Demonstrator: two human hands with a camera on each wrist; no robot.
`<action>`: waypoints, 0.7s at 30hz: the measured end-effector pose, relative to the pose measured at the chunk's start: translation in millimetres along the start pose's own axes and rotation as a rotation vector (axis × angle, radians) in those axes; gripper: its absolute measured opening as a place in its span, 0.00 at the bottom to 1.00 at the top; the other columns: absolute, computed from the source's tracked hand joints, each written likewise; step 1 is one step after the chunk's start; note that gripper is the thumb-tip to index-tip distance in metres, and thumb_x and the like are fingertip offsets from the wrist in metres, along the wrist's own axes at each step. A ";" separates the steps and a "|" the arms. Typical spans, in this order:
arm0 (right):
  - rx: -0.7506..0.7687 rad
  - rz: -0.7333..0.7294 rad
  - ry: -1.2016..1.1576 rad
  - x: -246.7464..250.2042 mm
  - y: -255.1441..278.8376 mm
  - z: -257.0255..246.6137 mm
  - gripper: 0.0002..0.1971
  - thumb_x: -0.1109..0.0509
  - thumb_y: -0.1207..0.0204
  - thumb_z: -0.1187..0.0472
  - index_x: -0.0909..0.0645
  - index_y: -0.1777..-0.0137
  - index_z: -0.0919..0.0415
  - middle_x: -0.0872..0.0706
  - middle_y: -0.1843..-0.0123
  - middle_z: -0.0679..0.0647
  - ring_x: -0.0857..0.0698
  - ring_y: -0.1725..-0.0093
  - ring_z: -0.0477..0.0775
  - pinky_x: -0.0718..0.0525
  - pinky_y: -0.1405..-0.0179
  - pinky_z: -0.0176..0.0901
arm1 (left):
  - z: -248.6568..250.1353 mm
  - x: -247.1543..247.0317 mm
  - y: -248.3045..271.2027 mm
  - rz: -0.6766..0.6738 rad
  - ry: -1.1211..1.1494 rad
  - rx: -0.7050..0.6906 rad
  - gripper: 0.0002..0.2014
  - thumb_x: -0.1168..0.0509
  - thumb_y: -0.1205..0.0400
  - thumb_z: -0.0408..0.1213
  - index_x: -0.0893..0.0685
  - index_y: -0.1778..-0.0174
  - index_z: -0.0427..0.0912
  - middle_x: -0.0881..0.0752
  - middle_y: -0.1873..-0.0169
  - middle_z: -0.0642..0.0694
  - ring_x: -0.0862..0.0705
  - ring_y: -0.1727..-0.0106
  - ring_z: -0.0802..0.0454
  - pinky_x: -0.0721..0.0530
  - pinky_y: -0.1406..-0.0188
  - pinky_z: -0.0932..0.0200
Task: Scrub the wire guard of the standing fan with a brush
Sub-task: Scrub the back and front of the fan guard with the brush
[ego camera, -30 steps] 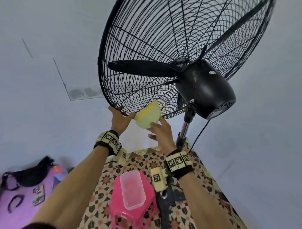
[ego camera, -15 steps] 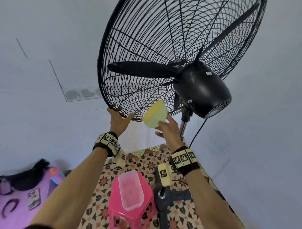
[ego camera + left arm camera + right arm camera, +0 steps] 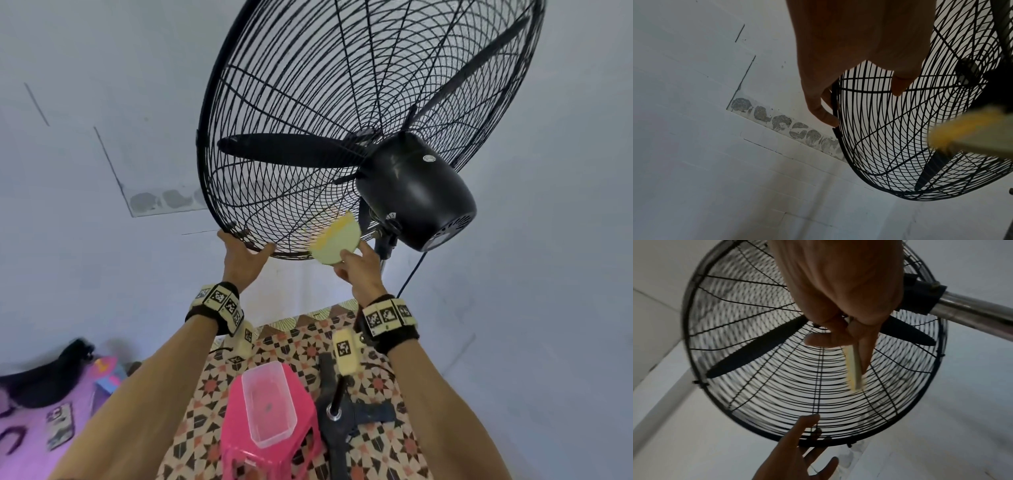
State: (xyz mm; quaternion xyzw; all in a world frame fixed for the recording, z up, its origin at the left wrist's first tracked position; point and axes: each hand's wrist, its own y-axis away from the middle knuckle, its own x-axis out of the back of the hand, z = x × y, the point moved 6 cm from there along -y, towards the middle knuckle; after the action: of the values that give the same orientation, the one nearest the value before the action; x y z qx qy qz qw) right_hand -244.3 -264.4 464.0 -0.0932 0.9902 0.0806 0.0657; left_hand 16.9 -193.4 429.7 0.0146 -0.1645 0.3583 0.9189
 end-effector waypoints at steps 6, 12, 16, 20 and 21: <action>0.051 -0.095 0.063 -21.0 11.7 -16.3 0.21 0.36 0.15 0.71 0.21 0.27 0.52 0.14 0.40 0.58 0.12 0.53 0.51 0.15 0.69 0.34 | -2.6 -0.1 -1.2 0.015 0.008 -0.013 0.67 0.22 0.21 0.57 0.72 0.13 0.34 0.37 0.11 0.36 0.33 0.13 0.39 0.30 0.15 0.38; 0.030 -0.026 0.042 8.8 8.9 -3.9 0.23 0.36 0.15 0.71 0.27 0.21 0.56 0.15 0.34 0.63 0.10 0.56 0.52 0.14 0.68 0.35 | -1.8 -3.9 4.2 0.036 0.000 -0.044 0.65 0.22 0.21 0.54 0.70 0.12 0.34 0.36 0.12 0.36 0.32 0.14 0.40 0.30 0.16 0.42; 0.079 0.121 -0.003 3.5 1.7 -12.0 0.18 0.35 0.16 0.73 0.29 0.29 0.61 0.15 0.37 0.66 0.11 0.70 0.48 0.12 0.68 0.37 | -4.0 -0.8 7.5 0.095 0.077 -0.069 0.54 0.18 0.24 0.49 0.50 0.15 0.42 0.26 0.21 0.41 0.23 0.22 0.42 0.24 0.20 0.40; 0.184 0.123 0.004 -15.1 17.2 -26.1 0.14 0.33 0.16 0.70 0.24 0.35 0.55 0.11 0.41 0.62 0.10 0.71 0.45 0.11 0.67 0.42 | -9.6 -17.5 9.9 0.073 0.132 0.017 0.64 0.16 0.25 0.49 0.61 0.10 0.40 0.33 0.14 0.41 0.29 0.17 0.44 0.28 0.19 0.47; 0.206 0.078 0.008 -17.7 23.8 -25.2 0.14 0.32 0.16 0.68 0.23 0.36 0.52 0.10 0.42 0.60 0.08 0.66 0.46 0.11 0.68 0.41 | -9.8 -24.1 9.4 0.076 0.156 0.047 0.66 0.17 0.25 0.50 0.63 0.10 0.39 0.35 0.13 0.41 0.30 0.16 0.43 0.28 0.19 0.46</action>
State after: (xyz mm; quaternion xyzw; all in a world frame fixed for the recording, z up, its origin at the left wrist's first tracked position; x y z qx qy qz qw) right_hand -234.6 -242.5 494.8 -0.0474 0.9964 -0.0196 0.0677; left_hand -3.1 -200.8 412.0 0.0018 -0.0845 0.3966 0.9141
